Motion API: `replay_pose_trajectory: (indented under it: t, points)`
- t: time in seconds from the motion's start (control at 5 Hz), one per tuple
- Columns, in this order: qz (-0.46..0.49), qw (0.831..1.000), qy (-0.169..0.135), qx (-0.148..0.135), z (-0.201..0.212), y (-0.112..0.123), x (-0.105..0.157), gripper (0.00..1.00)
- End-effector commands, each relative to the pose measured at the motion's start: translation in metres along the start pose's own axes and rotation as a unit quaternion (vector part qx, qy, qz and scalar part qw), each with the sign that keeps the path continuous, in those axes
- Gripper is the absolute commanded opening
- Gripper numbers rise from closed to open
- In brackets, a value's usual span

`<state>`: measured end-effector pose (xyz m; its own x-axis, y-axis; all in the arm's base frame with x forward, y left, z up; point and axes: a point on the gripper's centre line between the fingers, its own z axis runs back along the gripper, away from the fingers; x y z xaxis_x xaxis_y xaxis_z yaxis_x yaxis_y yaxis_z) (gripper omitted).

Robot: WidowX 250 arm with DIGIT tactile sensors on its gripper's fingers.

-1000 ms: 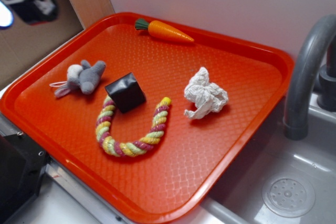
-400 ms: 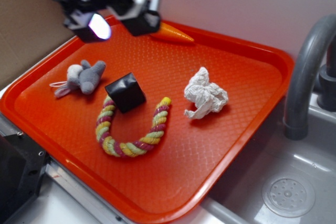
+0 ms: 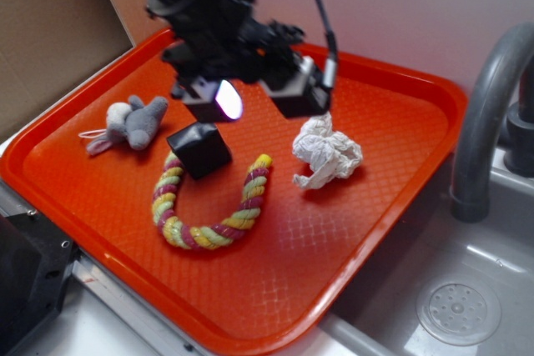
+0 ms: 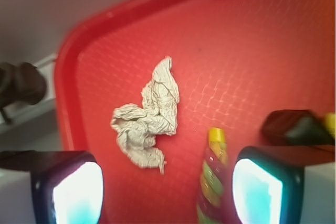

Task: Grab the white paper.

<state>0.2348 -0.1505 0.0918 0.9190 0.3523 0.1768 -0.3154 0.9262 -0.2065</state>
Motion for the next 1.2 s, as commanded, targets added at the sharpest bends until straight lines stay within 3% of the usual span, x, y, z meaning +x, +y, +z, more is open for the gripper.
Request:
replay_pose_trajectory:
  t: [0.0, 0.4, 0.8, 1.0]
  points:
    - [0.007, 0.999, -0.033, -0.004, -0.020, -0.027, 0.022, 1.00]
    - [0.002, 0.999, -0.025, 0.027, -0.052, -0.030, 0.039, 1.00]
    - [-0.017, 0.999, -0.001, 0.052, -0.072, -0.023, 0.036, 1.00]
    - [-0.027, 0.997, -0.004, 0.071, -0.075, -0.020, 0.033, 0.00]
